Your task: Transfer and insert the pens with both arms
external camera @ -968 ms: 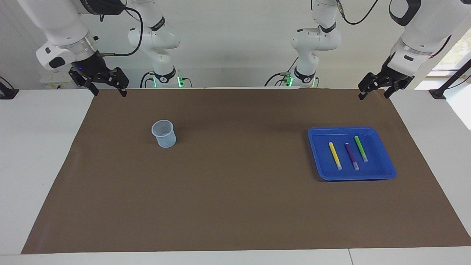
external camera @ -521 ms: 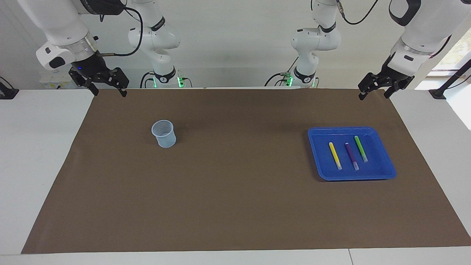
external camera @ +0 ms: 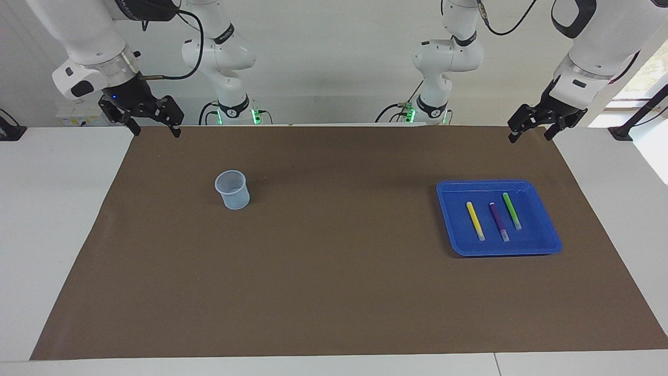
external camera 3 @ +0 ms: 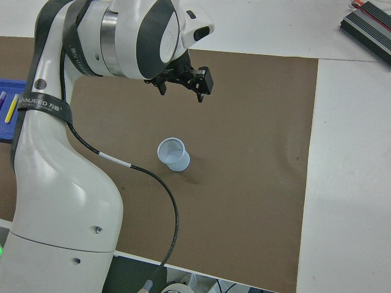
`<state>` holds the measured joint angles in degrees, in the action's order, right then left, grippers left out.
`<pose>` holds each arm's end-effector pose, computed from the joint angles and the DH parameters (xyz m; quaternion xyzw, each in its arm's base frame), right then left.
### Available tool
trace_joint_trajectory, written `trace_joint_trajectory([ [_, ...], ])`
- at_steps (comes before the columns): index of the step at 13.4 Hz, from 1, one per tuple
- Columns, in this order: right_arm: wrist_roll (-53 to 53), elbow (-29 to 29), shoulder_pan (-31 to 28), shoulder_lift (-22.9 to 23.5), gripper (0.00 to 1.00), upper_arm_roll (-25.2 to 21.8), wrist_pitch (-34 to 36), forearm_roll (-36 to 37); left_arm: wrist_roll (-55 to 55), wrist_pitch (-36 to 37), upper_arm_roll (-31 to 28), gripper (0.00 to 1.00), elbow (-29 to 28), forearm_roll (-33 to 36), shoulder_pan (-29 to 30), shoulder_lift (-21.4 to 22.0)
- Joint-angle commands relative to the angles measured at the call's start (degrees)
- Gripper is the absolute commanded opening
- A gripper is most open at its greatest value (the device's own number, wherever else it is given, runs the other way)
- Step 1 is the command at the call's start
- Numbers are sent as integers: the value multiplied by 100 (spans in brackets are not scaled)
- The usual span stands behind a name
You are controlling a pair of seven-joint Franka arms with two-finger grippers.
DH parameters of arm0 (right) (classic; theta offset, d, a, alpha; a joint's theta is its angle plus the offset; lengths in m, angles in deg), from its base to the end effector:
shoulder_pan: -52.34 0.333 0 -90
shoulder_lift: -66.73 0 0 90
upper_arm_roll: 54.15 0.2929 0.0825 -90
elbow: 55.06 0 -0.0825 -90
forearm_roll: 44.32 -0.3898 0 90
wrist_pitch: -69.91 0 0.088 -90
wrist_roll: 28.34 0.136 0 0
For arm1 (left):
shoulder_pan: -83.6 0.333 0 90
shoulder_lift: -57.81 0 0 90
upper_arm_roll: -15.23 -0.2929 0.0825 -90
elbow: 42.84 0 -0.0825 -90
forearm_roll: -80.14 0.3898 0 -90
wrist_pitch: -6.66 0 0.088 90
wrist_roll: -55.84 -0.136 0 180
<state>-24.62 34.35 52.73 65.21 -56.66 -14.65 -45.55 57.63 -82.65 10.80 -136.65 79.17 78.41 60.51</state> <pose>0.5409 -0.0172 0.5839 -0.9983 0.0502 0.0292 0.0109 0.5436 -0.0087 0.5656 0.9998 0.0089 -0.0160 0.0099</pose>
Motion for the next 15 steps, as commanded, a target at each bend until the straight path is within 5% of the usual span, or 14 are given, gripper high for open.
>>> trace_joint_trajectory([
  [1,-152,68,-31,-50,100,31,-122,-9,-73,-481,-22,100,-567,88,211,160],
  [6,-152,68,-31,-50,100,31,-113,-9,-634,-1666,-22,100,-1648,80,799,64],
  [15,-152,77,-31,-50,100,31,-113,-9,-1620,-3874,-5,100,-2336,80,1188,-1500],
])
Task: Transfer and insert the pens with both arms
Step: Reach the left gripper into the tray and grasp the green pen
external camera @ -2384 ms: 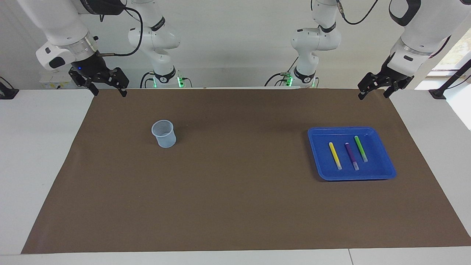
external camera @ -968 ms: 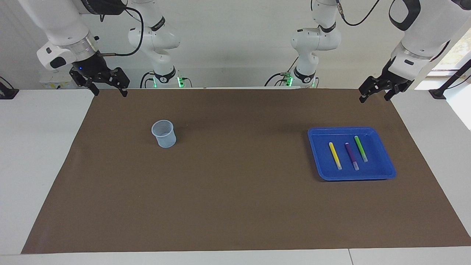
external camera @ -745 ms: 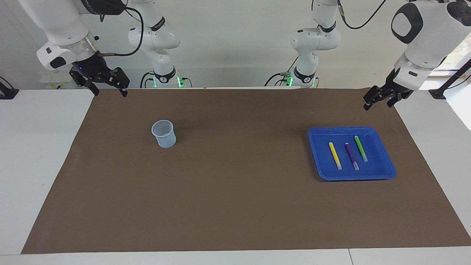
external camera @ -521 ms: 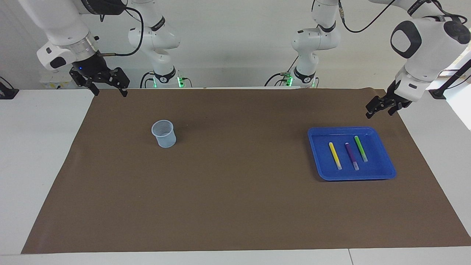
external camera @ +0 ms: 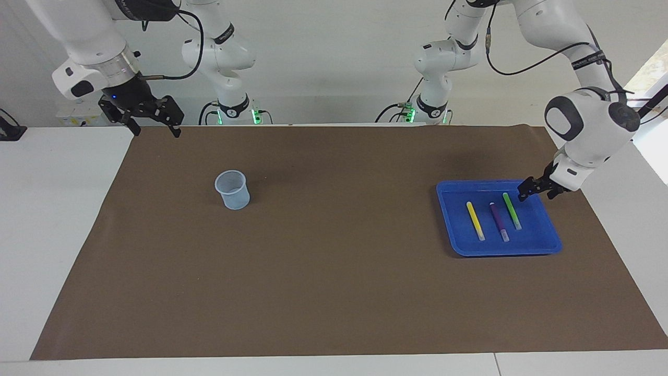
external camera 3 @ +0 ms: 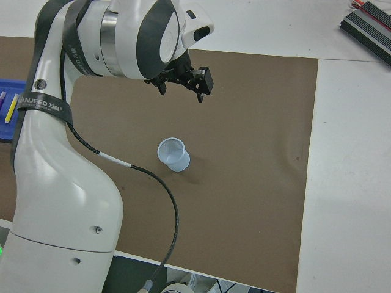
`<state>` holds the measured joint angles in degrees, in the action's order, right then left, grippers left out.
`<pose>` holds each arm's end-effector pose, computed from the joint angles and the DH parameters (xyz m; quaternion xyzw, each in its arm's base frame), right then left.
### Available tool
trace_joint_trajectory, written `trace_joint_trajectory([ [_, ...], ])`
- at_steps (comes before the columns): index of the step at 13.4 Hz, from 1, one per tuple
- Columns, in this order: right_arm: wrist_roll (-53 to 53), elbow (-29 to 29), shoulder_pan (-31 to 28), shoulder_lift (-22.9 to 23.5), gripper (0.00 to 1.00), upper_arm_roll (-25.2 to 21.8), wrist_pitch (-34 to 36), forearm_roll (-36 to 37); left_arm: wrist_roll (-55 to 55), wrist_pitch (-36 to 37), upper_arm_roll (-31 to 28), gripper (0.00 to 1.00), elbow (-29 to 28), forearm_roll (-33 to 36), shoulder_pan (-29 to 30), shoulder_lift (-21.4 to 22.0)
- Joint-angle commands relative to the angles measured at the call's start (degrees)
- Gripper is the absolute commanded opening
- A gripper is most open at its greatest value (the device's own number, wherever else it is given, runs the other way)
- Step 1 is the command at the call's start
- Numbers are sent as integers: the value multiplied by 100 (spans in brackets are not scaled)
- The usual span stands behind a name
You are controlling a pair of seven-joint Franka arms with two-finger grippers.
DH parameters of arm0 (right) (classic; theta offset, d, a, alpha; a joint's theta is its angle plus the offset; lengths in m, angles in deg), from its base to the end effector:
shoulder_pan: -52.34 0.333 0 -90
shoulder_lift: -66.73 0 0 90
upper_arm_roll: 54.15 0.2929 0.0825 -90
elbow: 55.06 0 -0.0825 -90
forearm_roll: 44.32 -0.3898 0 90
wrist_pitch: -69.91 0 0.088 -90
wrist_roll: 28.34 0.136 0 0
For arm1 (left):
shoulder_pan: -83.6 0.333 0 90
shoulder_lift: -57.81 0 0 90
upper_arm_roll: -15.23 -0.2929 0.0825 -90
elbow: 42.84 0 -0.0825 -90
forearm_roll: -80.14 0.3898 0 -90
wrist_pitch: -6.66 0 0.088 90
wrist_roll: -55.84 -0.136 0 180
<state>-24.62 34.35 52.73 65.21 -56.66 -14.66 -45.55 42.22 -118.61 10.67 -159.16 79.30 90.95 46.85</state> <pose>0.5409 -0.0172 0.5839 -0.9983 0.0502 0.0291 0.0109 0.5678 0.1186 0.2957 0.9998 -0.0112 -0.0172 0.0022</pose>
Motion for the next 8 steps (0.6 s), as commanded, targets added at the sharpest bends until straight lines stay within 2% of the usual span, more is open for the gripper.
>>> trace_joint_trajectory([
  [1,-152,77,-31,-50,100,31,-113,-9,-131,-313,16,98,-49,66,-76,-247],
  [8,-144,68,-22,-50,100,31,-113,-9,-466,-375,43,76,127,66,-128,-600],
])
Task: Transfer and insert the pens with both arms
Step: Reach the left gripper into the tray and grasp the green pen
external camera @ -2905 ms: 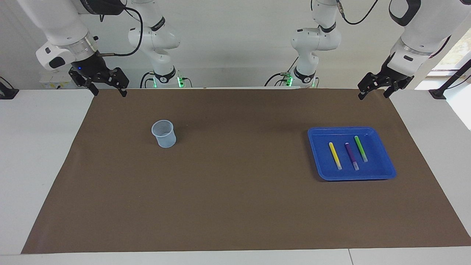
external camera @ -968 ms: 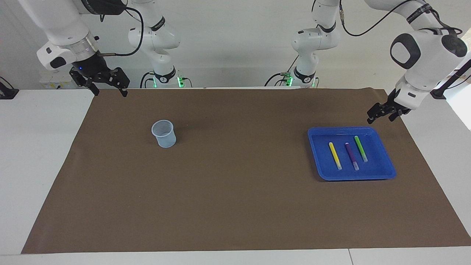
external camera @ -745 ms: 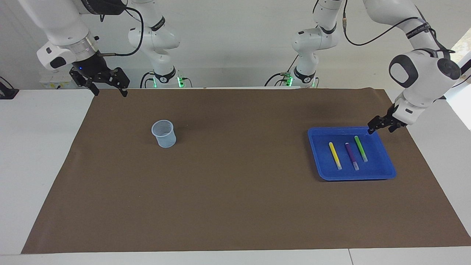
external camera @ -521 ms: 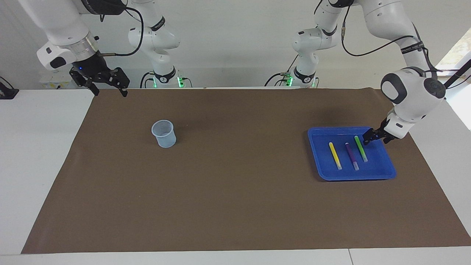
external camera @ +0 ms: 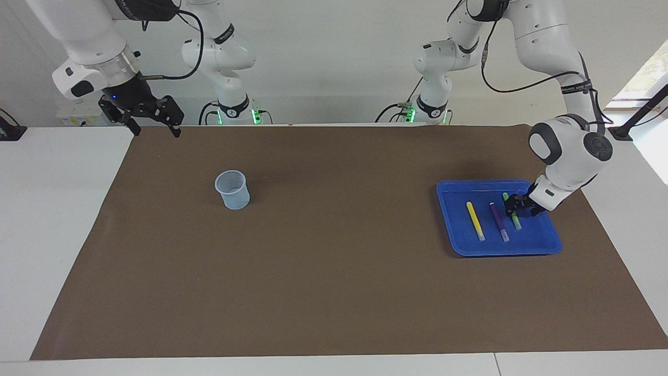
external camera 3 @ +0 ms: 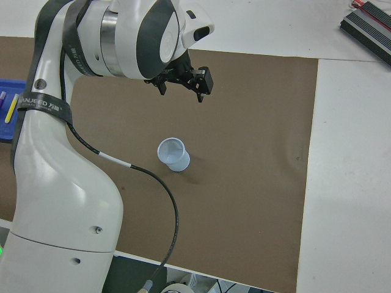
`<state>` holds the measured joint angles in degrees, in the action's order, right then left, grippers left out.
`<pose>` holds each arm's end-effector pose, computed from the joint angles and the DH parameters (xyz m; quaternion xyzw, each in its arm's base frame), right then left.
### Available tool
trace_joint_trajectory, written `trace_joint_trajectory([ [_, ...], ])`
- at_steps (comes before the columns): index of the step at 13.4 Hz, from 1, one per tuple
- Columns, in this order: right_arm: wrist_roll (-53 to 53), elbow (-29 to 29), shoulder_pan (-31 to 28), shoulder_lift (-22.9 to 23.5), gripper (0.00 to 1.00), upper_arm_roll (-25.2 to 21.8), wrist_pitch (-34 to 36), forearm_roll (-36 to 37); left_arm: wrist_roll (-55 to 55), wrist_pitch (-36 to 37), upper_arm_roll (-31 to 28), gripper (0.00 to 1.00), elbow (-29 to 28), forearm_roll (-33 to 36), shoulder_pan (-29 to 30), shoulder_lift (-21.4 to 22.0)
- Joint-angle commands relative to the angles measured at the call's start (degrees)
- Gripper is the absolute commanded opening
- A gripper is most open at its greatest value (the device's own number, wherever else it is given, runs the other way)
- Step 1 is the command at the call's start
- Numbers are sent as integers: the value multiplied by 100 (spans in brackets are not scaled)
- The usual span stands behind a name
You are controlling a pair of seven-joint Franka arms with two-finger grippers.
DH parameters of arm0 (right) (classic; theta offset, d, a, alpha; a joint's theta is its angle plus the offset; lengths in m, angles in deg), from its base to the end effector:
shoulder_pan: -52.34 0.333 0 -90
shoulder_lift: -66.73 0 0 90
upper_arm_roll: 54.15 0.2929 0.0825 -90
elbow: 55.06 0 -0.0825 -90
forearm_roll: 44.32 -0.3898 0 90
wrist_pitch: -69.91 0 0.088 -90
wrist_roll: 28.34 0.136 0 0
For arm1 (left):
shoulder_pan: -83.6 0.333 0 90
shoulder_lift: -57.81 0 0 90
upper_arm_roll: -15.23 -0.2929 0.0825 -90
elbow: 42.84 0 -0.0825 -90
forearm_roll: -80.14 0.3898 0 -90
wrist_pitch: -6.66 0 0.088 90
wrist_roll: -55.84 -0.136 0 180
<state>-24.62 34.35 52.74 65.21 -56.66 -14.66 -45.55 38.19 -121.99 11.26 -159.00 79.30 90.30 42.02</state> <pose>0.5409 -0.0171 0.5839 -0.9983 0.0501 0.0291 0.0109 0.5743 0.1074 0.2527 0.9980 -0.0572 -0.0285 0.0032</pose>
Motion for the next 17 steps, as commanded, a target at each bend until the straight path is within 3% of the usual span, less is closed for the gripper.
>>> trace_joint_trajectory([
  [1,-144,68,-23,-50,100,31,-113,-9,-63,-11,-16,75,111,58,-98,-118],
  [4,-135,68,30,-50,100,31,-121,-9,-63,7,-16,69,68,49,-125,-118],
  [8,-135,68,30,-50,100,31,-122,-9,-63,7,-16,54,41,49,-116,-118],
  [14,-135,68,30,-50,100,31,-113,-9,-72,-10,-25,0,67,57,-116,-118],
  [17,-135,68,21,-50,100,31,-122,-9,-54,-19,-25,0,102,49,-116,-135],
])
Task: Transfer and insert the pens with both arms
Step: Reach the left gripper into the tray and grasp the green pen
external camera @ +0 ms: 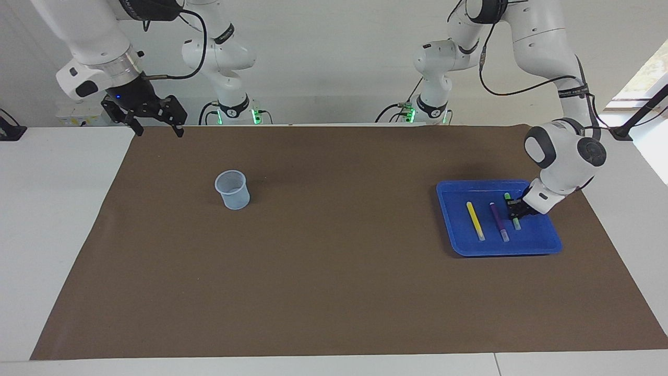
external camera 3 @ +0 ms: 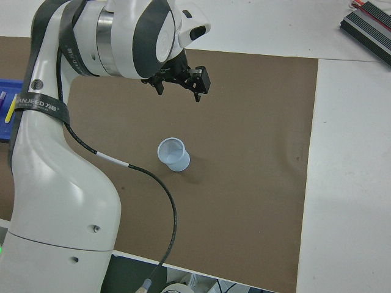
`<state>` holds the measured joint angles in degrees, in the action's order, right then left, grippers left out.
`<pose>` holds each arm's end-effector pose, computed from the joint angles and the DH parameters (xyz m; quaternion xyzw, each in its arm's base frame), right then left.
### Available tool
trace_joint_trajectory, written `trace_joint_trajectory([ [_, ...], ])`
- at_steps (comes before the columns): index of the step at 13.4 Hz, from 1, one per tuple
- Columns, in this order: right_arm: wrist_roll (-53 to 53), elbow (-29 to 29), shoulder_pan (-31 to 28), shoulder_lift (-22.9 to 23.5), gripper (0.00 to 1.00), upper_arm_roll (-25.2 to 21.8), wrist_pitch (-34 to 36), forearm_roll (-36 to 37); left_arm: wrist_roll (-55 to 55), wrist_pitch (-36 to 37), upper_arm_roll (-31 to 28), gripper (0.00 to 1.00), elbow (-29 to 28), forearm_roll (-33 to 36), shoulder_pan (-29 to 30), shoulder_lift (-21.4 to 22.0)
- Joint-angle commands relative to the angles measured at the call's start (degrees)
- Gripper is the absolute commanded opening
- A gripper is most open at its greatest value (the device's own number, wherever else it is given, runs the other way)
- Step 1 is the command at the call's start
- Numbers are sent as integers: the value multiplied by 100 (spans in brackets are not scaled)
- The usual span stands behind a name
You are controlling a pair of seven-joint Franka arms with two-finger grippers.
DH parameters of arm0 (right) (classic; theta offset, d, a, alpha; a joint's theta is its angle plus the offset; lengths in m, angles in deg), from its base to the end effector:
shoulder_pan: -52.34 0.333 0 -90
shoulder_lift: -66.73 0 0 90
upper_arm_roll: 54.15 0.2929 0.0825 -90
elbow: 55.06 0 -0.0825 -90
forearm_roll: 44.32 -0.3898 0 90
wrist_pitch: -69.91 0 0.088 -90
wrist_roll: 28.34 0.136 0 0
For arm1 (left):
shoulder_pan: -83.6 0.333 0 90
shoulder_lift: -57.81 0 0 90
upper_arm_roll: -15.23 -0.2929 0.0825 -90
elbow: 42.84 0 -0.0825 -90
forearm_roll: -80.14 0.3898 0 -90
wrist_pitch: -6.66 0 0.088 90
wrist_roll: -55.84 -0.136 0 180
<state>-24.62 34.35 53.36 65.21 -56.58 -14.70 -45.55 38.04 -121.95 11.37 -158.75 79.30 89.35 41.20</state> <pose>0.5412 -0.0105 0.5840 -0.9986 0.0440 0.0289 0.0107 0.5763 0.0969 0.2461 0.9971 -0.0677 -0.0338 0.0040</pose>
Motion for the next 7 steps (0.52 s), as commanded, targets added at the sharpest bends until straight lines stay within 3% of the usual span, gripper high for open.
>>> trace_joint_trajectory([
  [1,-135,68,-32,-50,100,22,-117,-9,-39,-6,-45,0,103,49,-13,-53],
  [4,-135,68,-32,-50,100,22,-126,-9,-48,213,-45,0,383,49,23,-105],
  [7,-135,68,-32,-50,100,22,-135,-9,4,906,-45,0,971,-4,58,-149],
])
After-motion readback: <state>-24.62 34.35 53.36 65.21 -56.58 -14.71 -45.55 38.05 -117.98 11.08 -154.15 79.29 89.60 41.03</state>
